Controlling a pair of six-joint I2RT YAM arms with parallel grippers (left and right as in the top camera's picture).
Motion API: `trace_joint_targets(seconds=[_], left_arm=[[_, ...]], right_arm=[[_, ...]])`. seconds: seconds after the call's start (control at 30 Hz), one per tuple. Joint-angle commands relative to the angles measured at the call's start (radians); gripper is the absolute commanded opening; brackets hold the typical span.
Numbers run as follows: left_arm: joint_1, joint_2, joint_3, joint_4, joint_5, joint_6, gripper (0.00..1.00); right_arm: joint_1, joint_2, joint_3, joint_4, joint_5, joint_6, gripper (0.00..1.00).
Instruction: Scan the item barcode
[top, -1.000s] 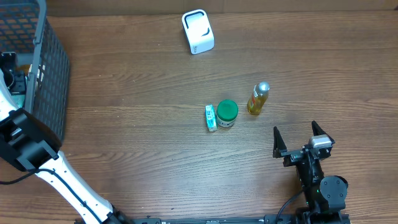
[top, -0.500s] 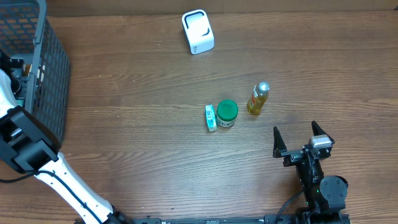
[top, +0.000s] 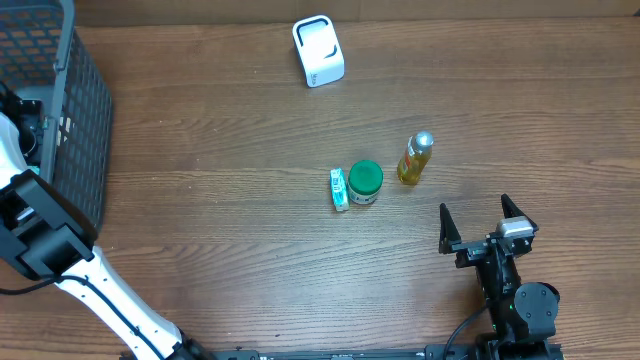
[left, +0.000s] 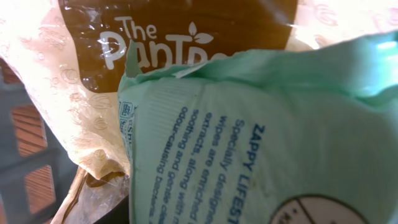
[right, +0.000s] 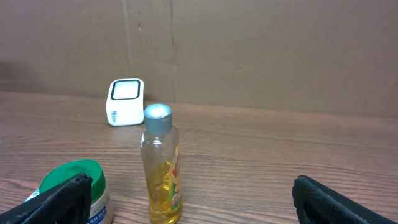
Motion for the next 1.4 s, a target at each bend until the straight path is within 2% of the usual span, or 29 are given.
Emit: trace_joint_targets(seconds=[0.0,0.37,0.53,0.67,0.87,1.07,1.37], left_arm=[[-0.012,-0.016,0.046,-0.029,0.103,-0.112,0.36],[-0.022,-0.227,0.323,-0.130,0.152,-0.340,0.37],[-0.019,-0.369,0.332,-0.134,0.224,-0.399,0.38],[-0.019,-0.430,0.332,-0.145,0.267,-0.399,0.39],[-0.027,-0.468,0.332,-0.270,0.386,-0.492,0.38],[-0.092,-0.490,0.332,-0.461,0.551,-0.494,0.37],[-0.283,-0.490,0.330,-0.660,0.517,-0.446,0.34]], right_arm=[[-0.004,-0.008,-0.011,0.003,-0.002,-0.001,1.00],[-0.004,-0.008,-0.011,0.003,-0.002,-0.001,1.00],[-0.004,-0.008,-0.011,0.003,-0.002,-0.001,1.00],[-0.004,-0.008,-0.011,0.003,-0.002,-0.001,1.00],[-0.004,-0.008,-0.011,0.003,-0.002,-0.001,1.00],[-0.004,-0.008,-0.011,0.003,-0.002,-0.001,1.00],[-0.004,-0.008,-0.011,0.003,-0.002,-0.001,1.00]])
